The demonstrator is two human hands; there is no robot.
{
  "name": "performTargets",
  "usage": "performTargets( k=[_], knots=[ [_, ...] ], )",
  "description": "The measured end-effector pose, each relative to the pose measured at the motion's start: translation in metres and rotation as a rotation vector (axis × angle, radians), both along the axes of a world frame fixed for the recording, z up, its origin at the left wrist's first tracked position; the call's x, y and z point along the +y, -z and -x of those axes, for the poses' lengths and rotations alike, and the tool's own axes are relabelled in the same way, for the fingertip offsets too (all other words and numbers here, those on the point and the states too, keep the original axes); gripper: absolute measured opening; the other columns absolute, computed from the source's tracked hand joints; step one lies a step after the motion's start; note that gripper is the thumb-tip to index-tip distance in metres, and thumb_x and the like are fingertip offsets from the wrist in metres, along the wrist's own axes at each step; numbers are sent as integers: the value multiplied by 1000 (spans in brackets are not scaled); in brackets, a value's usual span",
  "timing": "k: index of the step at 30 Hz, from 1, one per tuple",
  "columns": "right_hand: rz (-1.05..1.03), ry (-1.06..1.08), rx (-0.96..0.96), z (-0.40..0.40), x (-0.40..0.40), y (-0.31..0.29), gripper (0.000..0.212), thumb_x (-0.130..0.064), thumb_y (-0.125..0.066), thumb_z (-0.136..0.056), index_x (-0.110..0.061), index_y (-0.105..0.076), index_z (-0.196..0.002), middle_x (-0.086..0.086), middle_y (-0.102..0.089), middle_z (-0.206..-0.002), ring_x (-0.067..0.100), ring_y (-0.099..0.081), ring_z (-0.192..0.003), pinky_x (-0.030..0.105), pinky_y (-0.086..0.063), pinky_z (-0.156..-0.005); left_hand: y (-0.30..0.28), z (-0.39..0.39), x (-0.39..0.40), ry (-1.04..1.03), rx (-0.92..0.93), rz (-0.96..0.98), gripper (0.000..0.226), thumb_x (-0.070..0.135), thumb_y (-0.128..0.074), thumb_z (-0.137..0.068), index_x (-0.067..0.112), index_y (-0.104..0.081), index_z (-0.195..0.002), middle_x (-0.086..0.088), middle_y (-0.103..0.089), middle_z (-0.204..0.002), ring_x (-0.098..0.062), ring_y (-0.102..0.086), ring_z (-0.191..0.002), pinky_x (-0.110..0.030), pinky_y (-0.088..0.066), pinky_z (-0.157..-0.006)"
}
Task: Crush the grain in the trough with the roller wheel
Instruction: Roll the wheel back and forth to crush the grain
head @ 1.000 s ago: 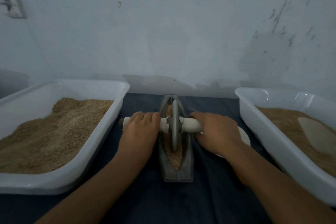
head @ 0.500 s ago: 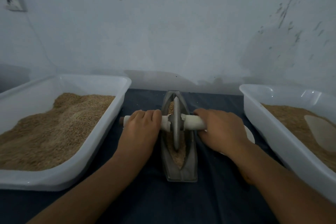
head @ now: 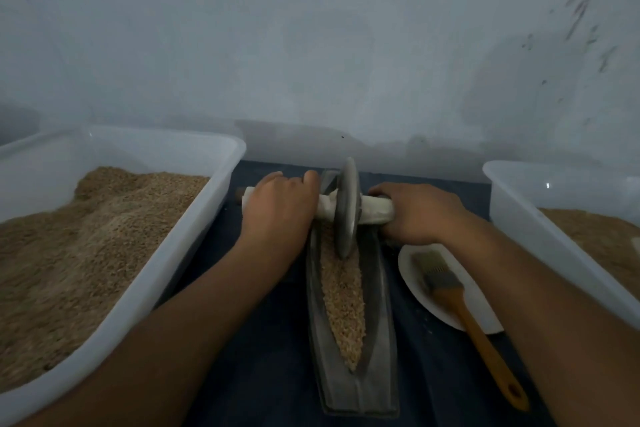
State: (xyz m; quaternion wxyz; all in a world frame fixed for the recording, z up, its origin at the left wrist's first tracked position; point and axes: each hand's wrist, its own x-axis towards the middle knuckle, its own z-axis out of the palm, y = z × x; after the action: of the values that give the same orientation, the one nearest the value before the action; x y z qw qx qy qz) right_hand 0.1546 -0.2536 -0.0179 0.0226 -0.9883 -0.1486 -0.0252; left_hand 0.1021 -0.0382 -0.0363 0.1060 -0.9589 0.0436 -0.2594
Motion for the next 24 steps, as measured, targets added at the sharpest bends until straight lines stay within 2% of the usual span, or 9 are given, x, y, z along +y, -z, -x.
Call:
performTargets(
  k=[2, 5, 7, 9, 10, 13, 17, 20, 24],
  knots=[
    [33, -8, -2, -2, 3, -5, 65, -48, -71, -77, -57, -45, -135, -16, -64, -123, 16, -61, -108, 34, -45, -71, 2, -1, 2, -6, 2, 36, 32, 19, -67, -88, 19, -48, -114, 2, -66, -88, -15, -62, -79, -26, -30, -67],
    [54, -12, -76, 5, 5, -7, 55, -47, -69, -77, -55, -52, -129, -16, -66, -114, 14, -60, -94, 30, -38, -62, 6, 4, 4, 9, 2, 66, 34, 17, -65, -89, 19, -48, -118, 2, -66, -93, -15, -63, -83, -25, -32, -71],
    [47, -6, -117, 15, 6, -4, 48, -44, -68, -78, -52, -56, -123, -15, -66, -105, 13, -53, -83, 28, -31, -56, 9, 10, 6, 35, 12, 61, 38, 14, -62, -88, 18, -47, -123, 3, -66, -95, -15, -63, -86, -24, -39, -87],
    [24, 1, -143, 27, 4, 1, 42, -44, -67, -79, -49, -58, -119, -14, -67, -101, 13, -51, -79, 28, -29, -54, 11, 18, 6, 65, 15, 37, 44, 12, -61, -87, 15, -46, -128, 3, -65, -98, -16, -64, -88, -27, -34, -108],
    [8, 5, -151, 33, 2, 3, 39, -44, -66, -80, -48, -58, -118, -14, -67, -101, 13, -52, -78, 28, -29, -54, 11, 23, 5, 79, 14, 34, 46, 13, -63, -87, 15, -46, -129, 3, -65, -100, -16, -64, -91, -29, -30, -113],
    [-29, 13, -185, 57, -3, 10, 35, -48, -63, -85, -48, -56, -120, -13, -68, -102, 16, -60, -85, 30, -33, -58, 11, 43, 1, 108, 16, 40, 47, 18, -66, -87, 17, -45, -128, 2, -64, -115, -16, -62, -105, -33, -22, -121],
    [-78, -50, -309, 91, -10, 20, 36, -47, -62, -88, -45, -55, -123, -13, -68, -105, 15, -64, -92, 32, -34, -64, 13, 74, 0, 127, 32, 48, 53, 19, -67, -86, 17, -41, -133, -1, -55, -134, -17, -53, -123, -36, -17, -123],
    [-101, -75, -330, 111, -13, 22, 41, -44, -63, -88, -43, -53, -127, -12, -66, -112, 16, -63, -98, 34, -42, -72, 13, 93, 0, 139, 41, 21, 64, 19, -70, -85, 16, -37, -139, -6, -44, -148, -19, -42, -137, -37, -16, -124],
    [-120, -61, -329, 128, -16, 22, 43, -43, -63, -89, -42, -52, -130, -11, -65, -114, 17, -63, -102, 34, -41, -76, 9, 106, -2, 168, 19, 22, 60, 17, -70, -83, 17, -39, -135, -4, -46, -145, -19, -43, -135, -38, -16, -124]
  ],
)
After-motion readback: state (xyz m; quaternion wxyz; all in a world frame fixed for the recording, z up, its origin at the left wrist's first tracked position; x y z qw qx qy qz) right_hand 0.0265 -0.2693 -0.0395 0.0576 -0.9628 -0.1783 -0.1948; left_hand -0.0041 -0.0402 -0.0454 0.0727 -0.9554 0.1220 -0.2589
